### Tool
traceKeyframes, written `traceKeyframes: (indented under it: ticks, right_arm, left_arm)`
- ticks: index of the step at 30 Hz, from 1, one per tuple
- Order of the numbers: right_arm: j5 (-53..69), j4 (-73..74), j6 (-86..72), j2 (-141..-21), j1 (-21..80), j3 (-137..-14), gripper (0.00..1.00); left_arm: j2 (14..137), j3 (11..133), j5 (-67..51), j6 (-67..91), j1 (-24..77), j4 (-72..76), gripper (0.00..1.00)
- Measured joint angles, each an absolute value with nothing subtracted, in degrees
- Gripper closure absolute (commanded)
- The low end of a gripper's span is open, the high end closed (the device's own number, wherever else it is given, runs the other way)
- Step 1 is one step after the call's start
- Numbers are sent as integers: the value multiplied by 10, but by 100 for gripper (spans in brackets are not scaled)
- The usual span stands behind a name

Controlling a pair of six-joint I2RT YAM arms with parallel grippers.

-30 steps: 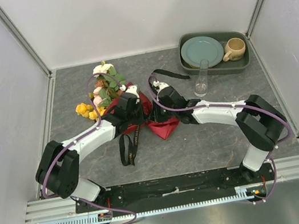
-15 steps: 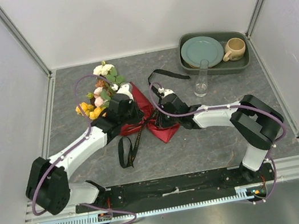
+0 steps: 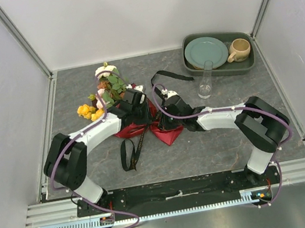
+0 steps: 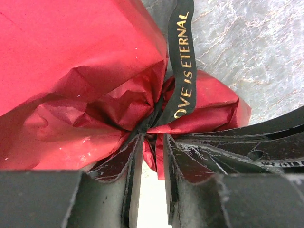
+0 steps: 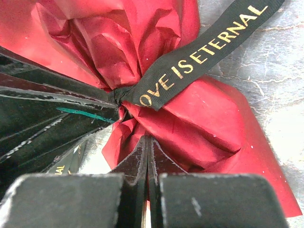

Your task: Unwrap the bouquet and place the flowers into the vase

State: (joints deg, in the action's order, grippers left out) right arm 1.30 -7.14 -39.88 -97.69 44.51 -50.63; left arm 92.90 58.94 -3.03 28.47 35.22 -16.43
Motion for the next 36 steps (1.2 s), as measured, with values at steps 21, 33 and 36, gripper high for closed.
traceKeyframes:
  ticks: [21,33,36]
  right_arm:
    - [17,-75,-399,-982,445,-506,100]
    - [17,-77,-399,-988,445,-509,100]
    - [17,-77,-399,-990,445,-510,100]
  left_arm:
    - [973,616,-4,285,359,-179,74]
    - [999,644,22,284,365,-190,79]
    - [999,643,27,284,366,-190,78]
